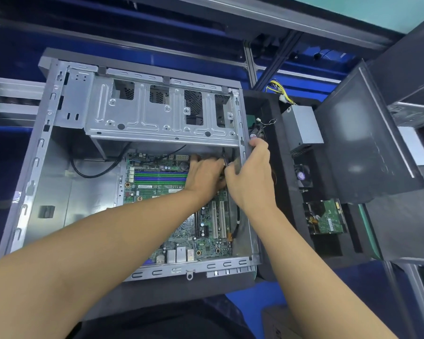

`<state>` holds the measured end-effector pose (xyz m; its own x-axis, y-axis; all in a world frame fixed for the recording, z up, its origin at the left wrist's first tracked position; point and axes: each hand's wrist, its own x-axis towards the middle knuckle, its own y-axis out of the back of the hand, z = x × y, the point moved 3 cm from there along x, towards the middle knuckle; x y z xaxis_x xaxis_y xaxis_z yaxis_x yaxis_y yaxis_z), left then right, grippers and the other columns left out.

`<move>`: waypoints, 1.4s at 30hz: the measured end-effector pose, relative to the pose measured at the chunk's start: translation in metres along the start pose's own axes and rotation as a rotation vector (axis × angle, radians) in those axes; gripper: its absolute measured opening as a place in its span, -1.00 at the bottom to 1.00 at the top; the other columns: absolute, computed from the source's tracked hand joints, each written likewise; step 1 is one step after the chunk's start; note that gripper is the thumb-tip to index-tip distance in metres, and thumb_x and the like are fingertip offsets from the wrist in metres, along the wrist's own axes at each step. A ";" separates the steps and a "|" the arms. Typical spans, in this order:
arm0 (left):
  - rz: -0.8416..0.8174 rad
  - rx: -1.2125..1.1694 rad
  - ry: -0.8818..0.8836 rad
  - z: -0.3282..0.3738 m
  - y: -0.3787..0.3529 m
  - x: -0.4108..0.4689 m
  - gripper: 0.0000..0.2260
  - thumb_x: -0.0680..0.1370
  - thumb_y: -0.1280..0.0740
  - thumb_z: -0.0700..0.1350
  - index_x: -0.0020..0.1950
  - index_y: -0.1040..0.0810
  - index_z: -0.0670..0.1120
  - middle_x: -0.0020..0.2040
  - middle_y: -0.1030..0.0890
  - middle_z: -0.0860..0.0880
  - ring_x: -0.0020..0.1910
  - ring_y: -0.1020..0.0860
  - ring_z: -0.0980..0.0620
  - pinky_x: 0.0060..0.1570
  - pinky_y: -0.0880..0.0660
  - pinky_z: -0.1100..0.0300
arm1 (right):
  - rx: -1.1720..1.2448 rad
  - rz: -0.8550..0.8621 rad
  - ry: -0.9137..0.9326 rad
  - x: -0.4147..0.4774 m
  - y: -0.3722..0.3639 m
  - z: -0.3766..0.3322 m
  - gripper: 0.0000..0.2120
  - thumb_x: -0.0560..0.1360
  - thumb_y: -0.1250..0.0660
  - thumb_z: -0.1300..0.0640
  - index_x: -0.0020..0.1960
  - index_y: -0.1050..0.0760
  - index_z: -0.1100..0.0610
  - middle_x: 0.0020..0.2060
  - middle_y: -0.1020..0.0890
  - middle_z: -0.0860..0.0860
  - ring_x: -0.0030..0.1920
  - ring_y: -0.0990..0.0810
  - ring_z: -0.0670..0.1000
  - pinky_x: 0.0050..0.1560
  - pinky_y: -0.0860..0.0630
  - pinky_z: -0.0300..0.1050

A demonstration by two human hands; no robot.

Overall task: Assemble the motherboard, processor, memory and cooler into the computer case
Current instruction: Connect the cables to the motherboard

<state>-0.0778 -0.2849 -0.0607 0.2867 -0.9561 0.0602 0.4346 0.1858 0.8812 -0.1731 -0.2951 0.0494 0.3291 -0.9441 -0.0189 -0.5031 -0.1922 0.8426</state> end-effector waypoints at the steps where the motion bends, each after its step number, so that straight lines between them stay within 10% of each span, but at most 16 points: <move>1: 0.002 0.006 -0.003 0.000 0.000 0.000 -0.93 0.49 -0.25 -0.06 -0.06 -0.49 0.02 -0.11 -0.63 0.00 -0.04 -0.58 -0.09 -0.02 -0.09 0.04 | -0.014 0.009 -0.001 -0.001 0.000 0.000 -0.48 0.51 -0.31 0.20 0.41 -0.22 0.12 0.30 -0.41 0.09 0.25 -0.44 0.17 0.10 -0.36 -0.01; 42: -0.173 -0.055 -0.038 -0.003 0.006 0.006 -0.93 0.42 -0.23 0.00 -0.19 -0.44 0.02 -0.22 -0.53 0.06 -0.10 -0.54 -0.06 0.09 -0.20 0.04 | -0.049 0.041 0.051 0.000 0.000 0.001 -0.50 0.49 -0.29 0.24 0.39 -0.25 0.14 0.25 -0.43 0.10 0.20 -0.45 0.18 0.03 -0.32 -0.02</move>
<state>-0.0707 -0.2889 -0.0568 0.1713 -0.9826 -0.0718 0.5212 0.0285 0.8529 -0.1740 -0.2950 0.0484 0.3497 -0.9359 0.0421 -0.4773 -0.1393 0.8676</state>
